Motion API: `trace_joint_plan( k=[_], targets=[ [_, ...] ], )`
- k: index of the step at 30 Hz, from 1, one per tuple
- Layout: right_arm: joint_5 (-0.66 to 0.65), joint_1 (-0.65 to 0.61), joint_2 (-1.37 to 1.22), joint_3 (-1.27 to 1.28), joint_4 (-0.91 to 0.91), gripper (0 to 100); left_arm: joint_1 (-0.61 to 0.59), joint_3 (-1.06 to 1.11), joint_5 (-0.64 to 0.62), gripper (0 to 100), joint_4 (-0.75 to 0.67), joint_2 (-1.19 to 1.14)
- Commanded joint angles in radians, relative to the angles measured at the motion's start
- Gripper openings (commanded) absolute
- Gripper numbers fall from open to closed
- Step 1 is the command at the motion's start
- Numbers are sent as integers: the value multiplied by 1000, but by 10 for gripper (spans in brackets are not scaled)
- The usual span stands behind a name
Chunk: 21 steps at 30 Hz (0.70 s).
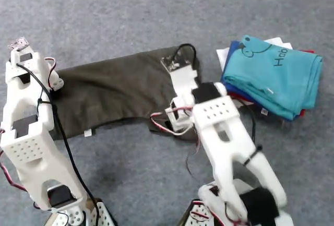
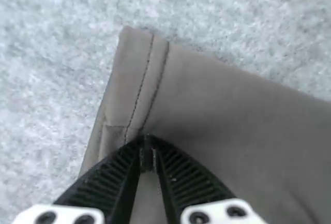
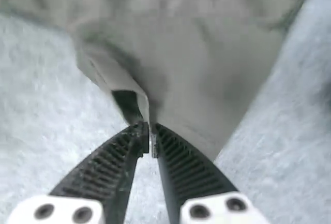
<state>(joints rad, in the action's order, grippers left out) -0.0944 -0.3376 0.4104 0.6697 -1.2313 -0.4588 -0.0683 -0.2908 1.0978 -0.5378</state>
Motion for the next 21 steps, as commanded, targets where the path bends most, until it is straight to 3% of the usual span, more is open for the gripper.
trace_joint_plan(
  k=[1, 7, 16, 19, 21],
  targets=[
    [-3, -15, 25, -1, 110, 15, -15, -35, -5, 29, 0, -5],
    [-8, -15, -240, -2, 290, 15, -15, -35, -5, 29, 0, -5],
    [-11, -239, -332, 35, 166, 15, -15, -35, -5, 29, 0, -5],
    [-20, -198, -309, 30, 160, 15, -15, -35, -5, 29, 0, -5],
    [-92, -130, -283, 15, 132, 18, -15, -35, -5, 29, 0, -5]
  ],
)
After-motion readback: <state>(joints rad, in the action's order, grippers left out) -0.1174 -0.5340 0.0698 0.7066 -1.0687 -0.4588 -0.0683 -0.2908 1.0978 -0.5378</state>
